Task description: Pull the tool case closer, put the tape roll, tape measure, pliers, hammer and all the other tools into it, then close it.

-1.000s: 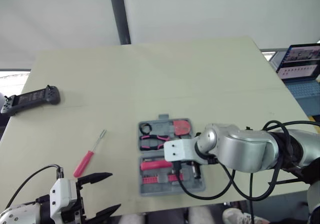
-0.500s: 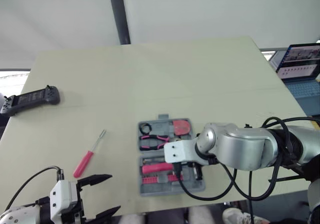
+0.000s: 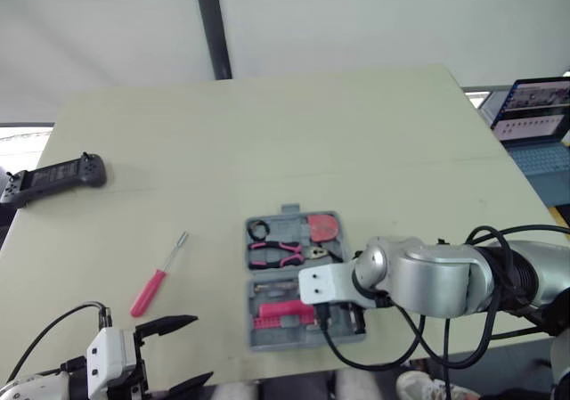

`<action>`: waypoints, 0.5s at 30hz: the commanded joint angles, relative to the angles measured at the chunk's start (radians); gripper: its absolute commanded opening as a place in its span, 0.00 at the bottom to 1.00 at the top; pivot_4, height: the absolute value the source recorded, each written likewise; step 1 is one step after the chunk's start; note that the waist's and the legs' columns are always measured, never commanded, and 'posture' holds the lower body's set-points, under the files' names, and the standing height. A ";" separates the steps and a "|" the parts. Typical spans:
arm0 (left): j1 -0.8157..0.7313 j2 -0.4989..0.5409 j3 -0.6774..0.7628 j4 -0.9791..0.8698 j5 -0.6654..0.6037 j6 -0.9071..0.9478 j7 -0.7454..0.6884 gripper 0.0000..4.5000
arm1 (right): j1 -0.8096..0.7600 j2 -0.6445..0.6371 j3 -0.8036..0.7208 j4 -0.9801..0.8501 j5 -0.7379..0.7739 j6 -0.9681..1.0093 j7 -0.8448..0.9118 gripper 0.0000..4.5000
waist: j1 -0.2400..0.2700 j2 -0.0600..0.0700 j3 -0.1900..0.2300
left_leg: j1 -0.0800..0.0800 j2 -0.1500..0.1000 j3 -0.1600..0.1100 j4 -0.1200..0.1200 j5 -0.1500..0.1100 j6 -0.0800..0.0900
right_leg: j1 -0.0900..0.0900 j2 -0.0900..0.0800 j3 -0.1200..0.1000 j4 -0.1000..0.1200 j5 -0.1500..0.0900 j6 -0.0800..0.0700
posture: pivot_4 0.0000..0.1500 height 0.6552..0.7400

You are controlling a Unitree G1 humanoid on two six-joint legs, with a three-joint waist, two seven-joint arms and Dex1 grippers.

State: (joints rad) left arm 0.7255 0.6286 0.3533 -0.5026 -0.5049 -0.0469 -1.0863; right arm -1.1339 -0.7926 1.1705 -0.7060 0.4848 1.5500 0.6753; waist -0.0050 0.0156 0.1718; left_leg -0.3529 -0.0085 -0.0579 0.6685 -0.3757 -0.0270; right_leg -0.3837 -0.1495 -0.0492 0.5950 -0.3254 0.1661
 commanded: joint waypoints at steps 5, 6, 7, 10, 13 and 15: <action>0.034 -0.010 0.011 -0.015 -0.002 -0.022 -0.001 1.00 | -0.020 0.008 -0.037 -0.052 0.001 0.022 -0.020 0.01 | 0.000 0.000 0.000 | 0.000 0.000 0.000 0.000 0.000 0.000 | 0.000 0.000 0.000 0.000 0.000 0.000 | 1.00 1.00; 0.034 -0.010 0.011 -0.016 -0.002 -0.022 0.000 1.00 | -0.021 0.009 -0.039 -0.054 0.001 0.025 -0.023 0.01 | 0.000 0.000 0.000 | 0.000 0.000 0.000 0.000 0.000 0.000 | 0.000 0.000 0.000 0.000 0.000 0.000 | 1.00 1.00; 0.034 -0.010 0.012 -0.017 -0.004 -0.022 0.001 1.00 | -0.021 0.010 -0.040 -0.056 0.002 0.027 -0.025 0.01 | 0.000 0.000 0.000 | 0.000 0.000 0.000 0.000 0.000 0.000 | 0.000 0.000 0.000 0.000 0.000 0.000 | 1.00 1.00; 0.036 -0.010 0.017 -0.020 -0.008 -0.023 0.003 1.00 | -0.015 0.010 -0.048 -0.059 0.001 0.023 -0.028 0.01 | 0.000 0.000 0.000 | 0.000 0.000 0.000 0.000 0.000 0.000 | 0.000 0.000 0.000 0.000 0.000 0.000 | 1.00 1.00; 0.034 -0.007 0.027 -0.020 -0.012 -0.020 0.006 1.00 | -0.011 0.057 -0.019 0.022 -0.029 -0.015 -0.041 0.01 | -0.001 0.000 0.000 | 0.000 0.000 0.000 0.000 0.000 0.000 | 0.000 0.000 0.000 0.000 0.000 0.000 | 1.00 1.00; 0.032 -0.004 0.031 -0.021 -0.013 -0.018 0.009 1.00 | -0.014 0.091 -0.001 0.076 -0.047 -0.036 -0.045 0.01 | -0.003 -0.001 -0.001 | 0.000 0.001 0.000 0.000 0.000 0.000 | 0.000 0.000 -0.001 0.000 0.000 0.000 | 1.00 1.00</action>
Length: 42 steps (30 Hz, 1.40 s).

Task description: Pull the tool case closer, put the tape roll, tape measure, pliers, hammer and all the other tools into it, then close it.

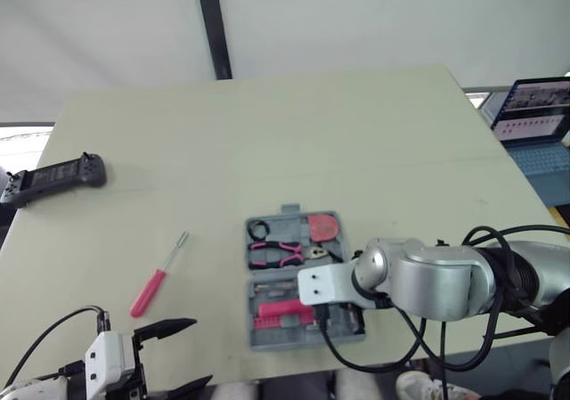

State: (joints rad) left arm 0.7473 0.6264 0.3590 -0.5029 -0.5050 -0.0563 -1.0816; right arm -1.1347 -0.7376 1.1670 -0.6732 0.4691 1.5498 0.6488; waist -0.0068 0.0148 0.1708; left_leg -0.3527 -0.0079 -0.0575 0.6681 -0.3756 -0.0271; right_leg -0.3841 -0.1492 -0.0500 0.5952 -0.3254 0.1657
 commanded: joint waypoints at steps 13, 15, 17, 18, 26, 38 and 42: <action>-0.011 0.004 0.026 -0.052 -0.020 0.027 0.029 1.00 | -0.017 0.071 0.022 0.098 -0.061 -0.056 -0.008 0.01 | -0.006 -0.001 -0.001 | 0.000 0.000 0.001 0.000 0.000 0.000 | -0.002 0.000 -0.001 0.002 0.001 -0.002 | 1.00 1.00; -0.013 0.003 0.026 -0.056 -0.019 0.033 0.030 1.00 | -0.021 0.070 0.026 0.092 -0.060 -0.057 -0.001 0.21 | -0.007 -0.001 -0.001 | 0.000 0.000 0.001 0.000 0.000 0.000 | -0.002 0.000 -0.001 0.002 0.001 -0.002 | 1.00 1.00; -0.015 0.003 0.026 -0.058 -0.019 0.038 0.031 1.00 | -0.024 0.067 0.029 0.084 -0.057 -0.057 0.005 0.39 | -0.008 -0.001 -0.001 | 0.000 0.000 0.001 0.000 0.000 0.000 | -0.002 0.000 -0.002 0.002 0.001 -0.002 | 1.00 1.00; -0.016 0.003 0.026 -0.058 -0.018 0.039 0.031 1.00 | -0.026 0.066 0.030 0.082 -0.056 -0.056 0.006 0.50 | -0.009 -0.001 -0.001 | 0.000 0.000 0.001 0.000 0.000 0.000 | -0.002 0.000 -0.002 0.002 0.001 -0.002 | 1.00 1.00; -0.039 0.000 0.014 -0.037 -0.011 0.034 0.027 1.00 | -0.031 -0.034 -0.201 0.005 0.045 -0.013 0.094 0.82 | -0.008 -0.001 -0.001 | -0.001 0.000 0.001 0.000 0.000 0.000 | -0.004 0.000 -0.002 0.003 0.001 -0.002 | 1.00 1.00; -0.126 0.000 -0.048 0.009 -0.028 0.025 -0.025 1.00 | 0.659 0.023 -0.792 0.072 0.106 -0.692 0.198 0.09 | 0.006 -0.010 -0.007 | 0.001 0.002 0.008 0.001 0.000 0.001 | -0.001 -0.001 -0.005 0.002 0.002 -0.002 | 1.00 1.00; -0.153 0.013 -0.063 0.024 -0.031 0.015 -0.062 1.00 | 0.716 0.051 -0.756 0.169 0.033 -0.817 0.219 0.01 | 0.004 -0.010 -0.007 | 0.003 0.002 0.008 0.001 0.000 0.001 | 0.000 0.000 -0.005 0.002 0.002 -0.002 | 1.00 1.00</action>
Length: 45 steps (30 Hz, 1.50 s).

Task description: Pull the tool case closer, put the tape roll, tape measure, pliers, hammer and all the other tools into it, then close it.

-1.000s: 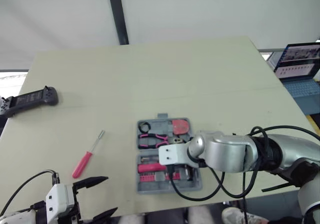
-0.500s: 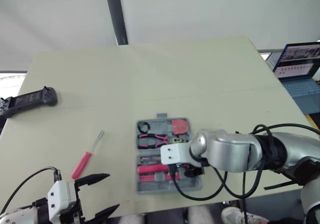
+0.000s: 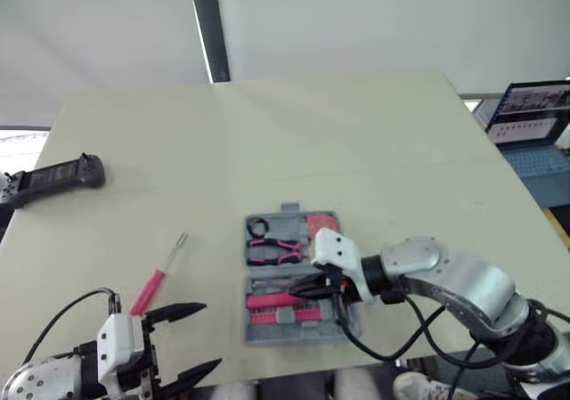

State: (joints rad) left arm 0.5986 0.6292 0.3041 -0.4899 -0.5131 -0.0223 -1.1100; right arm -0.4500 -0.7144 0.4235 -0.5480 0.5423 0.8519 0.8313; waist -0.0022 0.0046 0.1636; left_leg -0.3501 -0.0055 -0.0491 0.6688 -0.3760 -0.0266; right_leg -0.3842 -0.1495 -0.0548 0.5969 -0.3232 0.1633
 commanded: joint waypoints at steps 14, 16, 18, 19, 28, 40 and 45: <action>-0.018 0.002 -0.021 0.006 -0.016 -0.019 -0.034 1.00 | 0.085 0.068 0.042 0.282 -0.227 -0.417 0.209 0.01 | 0.001 0.000 0.000 | 0.000 0.000 -0.002 0.001 0.000 0.000 | 0.002 0.000 -0.003 -0.001 0.000 0.000 | 1.00 1.00; -0.015 0.001 -0.022 0.007 -0.014 -0.021 -0.033 1.00 | 0.091 0.073 0.045 0.295 -0.240 -0.424 0.215 0.01 | 0.001 0.000 0.000 | 0.000 0.000 -0.002 0.002 0.000 0.000 | 0.003 0.000 -0.004 -0.001 0.000 0.000 | 1.00 1.00; -0.014 0.000 -0.023 0.007 -0.013 -0.021 -0.033 1.00 | 0.096 0.081 0.047 0.303 -0.252 -0.425 0.217 0.01 | 0.001 0.000 0.000 | 0.000 0.000 -0.003 0.002 0.000 0.000 | 0.003 0.000 -0.004 -0.002 0.000 0.000 | 1.00 1.00; -0.013 0.000 -0.024 0.006 -0.013 -0.021 -0.032 1.00 | 0.099 0.085 0.049 0.308 -0.259 -0.426 0.219 0.01 | 0.001 0.000 0.000 | 0.000 0.000 -0.003 0.002 0.000 0.000 | 0.003 0.000 -0.005 -0.002 0.000 0.000 | 1.00 1.00; -0.014 0.001 -0.028 0.013 -0.009 -0.027 -0.032 1.00 | 0.112 0.119 0.051 0.364 -0.326 -0.434 0.220 0.01 | 0.001 0.000 0.000 | 0.000 0.000 -0.005 0.004 0.000 0.000 | 0.005 0.000 -0.006 -0.002 0.000 0.000 | 1.00 1.00; -0.006 0.001 -0.026 0.023 -0.005 -0.038 -0.038 1.00 | 0.135 0.146 0.056 0.382 -0.356 -0.427 0.219 0.01 | 0.000 0.001 0.000 | 0.000 0.000 -0.006 0.005 0.000 -0.001 | 0.006 0.000 -0.007 -0.002 0.000 0.000 | 1.00 1.00; -0.003 0.001 -0.028 0.033 -0.004 -0.047 -0.043 1.00 | 0.148 0.145 0.057 0.395 -0.363 -0.438 0.225 0.01 | 0.000 0.001 0.000 | 0.000 0.000 -0.006 0.005 -0.001 -0.001 | 0.007 0.000 -0.007 -0.002 0.000 0.000 | 1.00 1.00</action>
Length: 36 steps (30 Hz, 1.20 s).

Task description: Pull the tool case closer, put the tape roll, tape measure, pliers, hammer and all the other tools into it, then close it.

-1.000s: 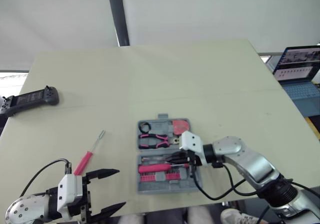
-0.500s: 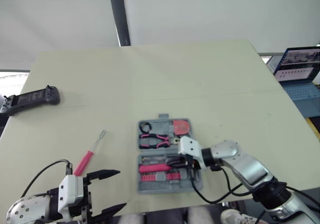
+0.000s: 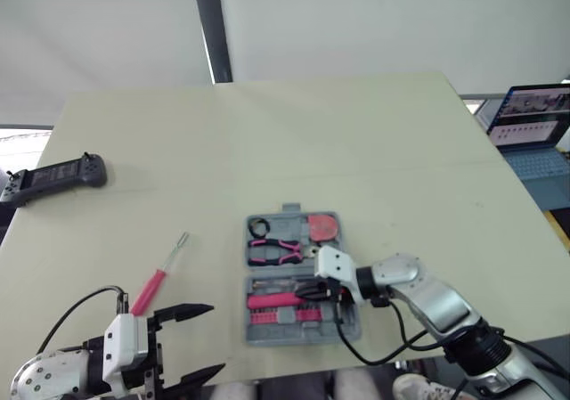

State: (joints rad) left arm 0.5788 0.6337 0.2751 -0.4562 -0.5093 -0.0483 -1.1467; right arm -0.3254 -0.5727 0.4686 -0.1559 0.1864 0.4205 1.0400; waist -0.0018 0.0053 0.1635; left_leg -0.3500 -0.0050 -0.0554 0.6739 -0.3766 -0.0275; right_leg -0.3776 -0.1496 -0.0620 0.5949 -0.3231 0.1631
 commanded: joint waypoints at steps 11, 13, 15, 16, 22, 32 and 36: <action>0.020 -0.006 -0.003 0.011 -0.006 -0.038 -0.007 1.00 | 0.064 0.017 0.013 0.040 -0.029 -0.039 0.004 0.01 | 0.000 0.000 -0.001 | 0.001 0.000 0.000 0.000 0.000 0.000 | 0.001 0.000 0.000 0.000 0.000 0.000 | 1.00 1.00; 0.021 -0.006 -0.002 0.014 -0.005 -0.042 -0.009 1.00 | 0.069 0.021 0.015 0.048 -0.034 -0.043 0.001 0.01 | 0.000 0.000 -0.001 | 0.002 0.000 0.000 0.000 0.000 0.000 | 0.002 0.000 0.000 0.000 0.000 0.000 | 1.00 1.00; 0.018 -0.004 -0.003 0.016 -0.006 -0.043 -0.007 1.00 | 0.072 0.023 0.017 0.058 -0.039 -0.050 -0.001 0.01 | 0.000 0.000 -0.001 | 0.003 0.000 0.000 -0.001 0.000 0.000 | 0.003 0.000 0.000 0.000 0.000 0.000 | 1.00 1.00; 0.016 -0.004 -0.003 0.017 -0.006 -0.044 -0.007 1.00 | 0.076 0.023 0.021 0.065 -0.046 -0.054 -0.004 0.01 | 0.000 0.000 -0.001 | 0.005 0.000 0.000 -0.002 0.000 0.000 | 0.004 0.000 0.000 0.000 0.000 0.000 | 1.00 1.00; 0.014 -0.003 -0.003 0.024 -0.006 -0.049 -0.006 1.00 | 0.106 0.022 0.032 0.096 -0.071 -0.080 -0.015 0.01 | -0.001 0.000 -0.004 | 0.015 0.001 0.002 -0.008 -0.001 -0.001 | 0.011 0.000 0.000 -0.002 0.000 -0.001 | 1.00 1.00; 0.012 -0.001 -0.007 0.031 -0.003 -0.057 -0.005 1.00 | 0.133 0.016 0.059 0.196 -0.140 -0.144 -0.044 0.01 | 0.000 -0.003 -0.016 | 0.018 0.001 0.001 -0.008 -0.002 -0.001 | 0.015 0.000 -0.001 -0.004 -0.001 -0.001 | 1.00 1.00; 0.011 0.000 -0.005 0.034 -0.003 -0.060 -0.007 1.00 | 0.154 0.010 0.064 0.214 -0.150 -0.165 -0.047 0.01 | 0.001 -0.003 -0.022 | 0.021 0.001 0.000 -0.008 -0.004 -0.001 | 0.019 0.000 -0.002 -0.005 -0.001 -0.002 | 1.00 1.00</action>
State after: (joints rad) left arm 0.5818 0.6335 0.2654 -0.4173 -0.5070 -0.0890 -1.1494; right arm -0.2265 -0.5404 0.4679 -0.0602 0.1355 0.2153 1.0056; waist -0.0012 0.0023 0.1414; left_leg -0.3280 -0.0036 -0.0553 0.6655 -0.3805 -0.0280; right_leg -0.3580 -0.1493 -0.0639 0.5902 -0.3243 0.1609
